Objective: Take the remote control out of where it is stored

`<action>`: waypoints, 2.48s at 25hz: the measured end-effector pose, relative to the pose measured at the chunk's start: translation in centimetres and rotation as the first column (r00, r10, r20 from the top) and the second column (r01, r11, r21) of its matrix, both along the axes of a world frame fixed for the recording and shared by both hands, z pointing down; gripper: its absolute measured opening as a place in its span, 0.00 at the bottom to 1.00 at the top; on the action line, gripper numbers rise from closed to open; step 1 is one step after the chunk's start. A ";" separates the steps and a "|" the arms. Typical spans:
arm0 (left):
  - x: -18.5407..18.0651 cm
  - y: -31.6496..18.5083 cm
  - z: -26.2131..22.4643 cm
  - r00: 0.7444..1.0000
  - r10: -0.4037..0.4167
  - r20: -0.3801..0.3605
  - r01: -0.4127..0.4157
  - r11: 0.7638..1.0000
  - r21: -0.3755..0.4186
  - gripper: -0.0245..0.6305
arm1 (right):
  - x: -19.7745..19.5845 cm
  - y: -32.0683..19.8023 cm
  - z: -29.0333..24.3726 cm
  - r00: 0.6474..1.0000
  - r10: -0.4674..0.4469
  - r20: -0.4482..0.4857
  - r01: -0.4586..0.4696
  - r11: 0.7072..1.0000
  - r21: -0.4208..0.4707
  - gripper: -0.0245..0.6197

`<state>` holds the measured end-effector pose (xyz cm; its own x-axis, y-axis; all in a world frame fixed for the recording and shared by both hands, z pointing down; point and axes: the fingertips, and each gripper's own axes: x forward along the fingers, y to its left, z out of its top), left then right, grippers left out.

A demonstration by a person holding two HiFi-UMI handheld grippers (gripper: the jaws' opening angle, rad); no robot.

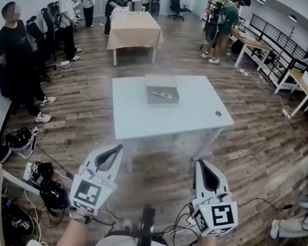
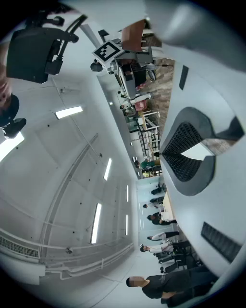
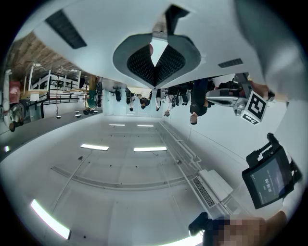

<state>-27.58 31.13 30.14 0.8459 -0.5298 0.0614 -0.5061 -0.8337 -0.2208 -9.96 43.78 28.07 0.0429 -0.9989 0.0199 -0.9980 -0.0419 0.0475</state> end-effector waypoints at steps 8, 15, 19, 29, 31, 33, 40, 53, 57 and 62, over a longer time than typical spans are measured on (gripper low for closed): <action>2.3 1.1 0.3 1.000 -0.009 0.006 0.009 1.000 0.003 0.03 | 1.8 0.8 0.0 0.998 -0.068 0.016 0.068 0.998 -0.007 0.03; 5.7 1.1 1.4 1.000 -0.009 0.030 0.009 1.000 -0.015 0.03 | 3.9 -0.1 2.1 0.988 -0.149 0.043 0.152 0.986 -0.075 0.03; 6.6 -0.3 1.4 1.000 -0.016 0.026 0.016 1.000 -0.013 0.03 | 4.5 -1.5 1.8 0.986 -0.165 0.031 0.167 0.984 -0.065 0.03; 10.8 -7.1 1.9 1.000 -0.010 0.009 0.010 1.000 -0.007 0.03 | 9.3 -7.9 2.1 0.985 -0.160 0.068 0.163 0.986 -0.045 0.03; 11.8 -9.1 1.9 1.000 -0.007 0.006 0.007 1.000 -0.003 0.03 | 10.3 -9.7 2.4 0.985 -0.158 0.067 0.161 0.986 -0.049 0.03; 12.9 -11.2 2.0 1.000 -0.003 0.004 0.003 1.000 -0.003 0.03 | 11.3 -11.6 2.7 0.985 -0.160 0.069 0.164 0.985 -0.051 0.03; 15.9 -18.6 3.0 1.000 0.007 0.004 -0.007 1.000 -0.013 0.03 | 13.6 -19.1 3.1 0.983 -0.173 0.056 0.176 0.983 -0.055 0.03; 21.6 -31.6 2.5 0.998 0.055 0.028 -0.054 0.998 -0.031 0.03 | 18.7 -32.4 4.0 0.991 -0.128 0.030 0.130 0.987 -0.092 0.03; 22.1 -34.5 2.9 0.998 0.055 0.031 -0.054 0.998 -0.040 0.03 | 19.5 -35.2 3.9 0.992 -0.117 0.045 0.121 0.988 -0.095 0.03; 22.4 -37.2 3.6 0.998 0.056 0.036 -0.054 0.997 -0.058 0.03 | 19.9 -37.8 3.5 0.991 -0.116 0.066 0.122 0.989 -0.086 0.03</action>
